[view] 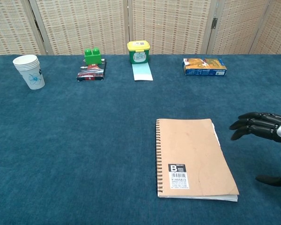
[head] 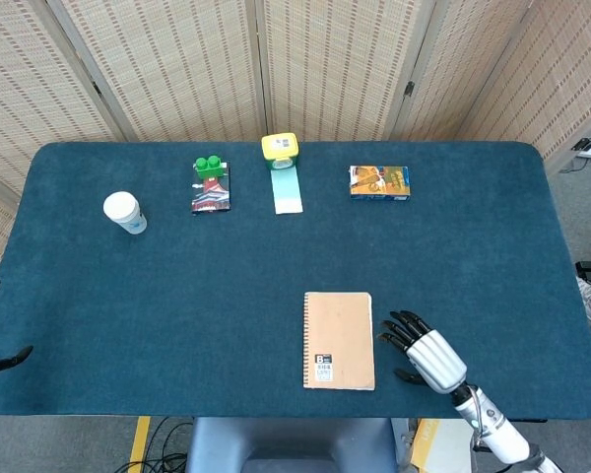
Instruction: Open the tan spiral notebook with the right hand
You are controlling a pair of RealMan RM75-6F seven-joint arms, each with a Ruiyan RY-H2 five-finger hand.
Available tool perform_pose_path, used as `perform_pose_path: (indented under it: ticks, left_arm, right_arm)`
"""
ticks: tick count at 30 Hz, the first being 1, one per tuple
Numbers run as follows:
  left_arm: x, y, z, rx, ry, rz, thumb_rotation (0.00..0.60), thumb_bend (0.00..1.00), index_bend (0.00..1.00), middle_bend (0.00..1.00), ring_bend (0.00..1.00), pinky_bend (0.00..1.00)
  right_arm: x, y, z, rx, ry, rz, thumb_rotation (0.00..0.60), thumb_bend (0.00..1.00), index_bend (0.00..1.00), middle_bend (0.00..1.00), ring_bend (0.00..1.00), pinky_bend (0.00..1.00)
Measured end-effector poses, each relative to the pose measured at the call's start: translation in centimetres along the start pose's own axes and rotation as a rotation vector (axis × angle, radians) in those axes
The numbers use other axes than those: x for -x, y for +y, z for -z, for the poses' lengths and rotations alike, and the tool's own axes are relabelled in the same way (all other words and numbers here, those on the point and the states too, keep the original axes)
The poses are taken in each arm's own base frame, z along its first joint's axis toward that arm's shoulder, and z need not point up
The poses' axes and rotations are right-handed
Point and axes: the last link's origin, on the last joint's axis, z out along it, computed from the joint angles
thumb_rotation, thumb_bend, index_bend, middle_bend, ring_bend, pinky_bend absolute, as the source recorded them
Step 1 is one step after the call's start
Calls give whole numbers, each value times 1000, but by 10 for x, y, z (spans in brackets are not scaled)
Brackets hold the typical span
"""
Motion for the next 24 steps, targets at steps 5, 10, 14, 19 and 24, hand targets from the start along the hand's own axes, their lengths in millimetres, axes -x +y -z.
perform_pose_path:
  ticks: [5,10,14,19,24]
  left_arm:
    - [-3,3,4,9,19,-1,600,104,92,163,164,203]
    - [-4,2,5,8,25,-3,600,104,92,164,164,203]
    - [-4,2,5,6,25,-3,600,103,93,164,164,203]
    - [-5,1,6,5,30,0,600,104,92,164,164,203]
    - [-5,1,6,8,20,-2,600,103,92,163,164,203]
  right_arm:
    - [1,-2,-9,5,14,5,600,205,267,209,113,150]
    - [3,-5,-17,-4,16,-1,600,207,267,209,113,149]
    - [7,-7,-23,-14,0,7,600,211,267,209,113,150]
    - [11,-9,-30,-20,-6,9,600,211,267,209,113,150]
    - [13,-7,-34,-5,-4,2,600,211,267,210,113,161]
